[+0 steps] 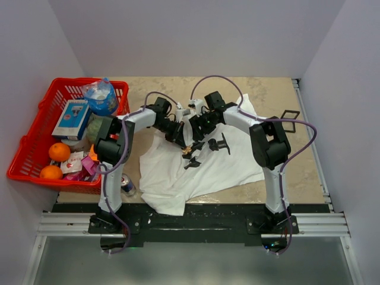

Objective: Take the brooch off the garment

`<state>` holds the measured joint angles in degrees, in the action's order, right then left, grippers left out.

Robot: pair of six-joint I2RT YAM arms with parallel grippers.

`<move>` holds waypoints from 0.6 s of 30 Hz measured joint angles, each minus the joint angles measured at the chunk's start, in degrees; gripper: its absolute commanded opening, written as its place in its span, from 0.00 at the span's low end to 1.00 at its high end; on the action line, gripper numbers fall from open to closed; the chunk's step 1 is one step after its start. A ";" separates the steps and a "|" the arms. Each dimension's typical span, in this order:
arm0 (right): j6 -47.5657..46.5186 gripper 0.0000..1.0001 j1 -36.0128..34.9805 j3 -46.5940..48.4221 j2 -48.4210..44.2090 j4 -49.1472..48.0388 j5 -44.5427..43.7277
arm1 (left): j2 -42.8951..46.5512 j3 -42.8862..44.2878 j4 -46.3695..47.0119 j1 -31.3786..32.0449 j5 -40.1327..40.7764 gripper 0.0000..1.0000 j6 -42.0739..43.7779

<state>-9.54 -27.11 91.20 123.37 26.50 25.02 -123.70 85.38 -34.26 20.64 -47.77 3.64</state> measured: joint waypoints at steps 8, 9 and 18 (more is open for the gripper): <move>0.00 0.63 -0.07 0.00 0.00 0.00 -0.04 | -0.33 0.00 0.33 0.00 0.15 0.00 -0.07; -0.02 0.63 -0.09 0.02 0.00 -0.02 -0.04 | -0.33 0.00 0.33 0.00 0.28 0.00 -0.07; -0.02 0.63 -0.28 0.09 0.00 0.00 -0.48 | -0.33 0.00 0.57 0.76 2.54 0.00 -0.90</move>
<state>-9.56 -27.40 91.29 123.37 26.50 24.53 -124.03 85.38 -33.69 21.41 -45.23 2.74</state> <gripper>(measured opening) 0.631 0.027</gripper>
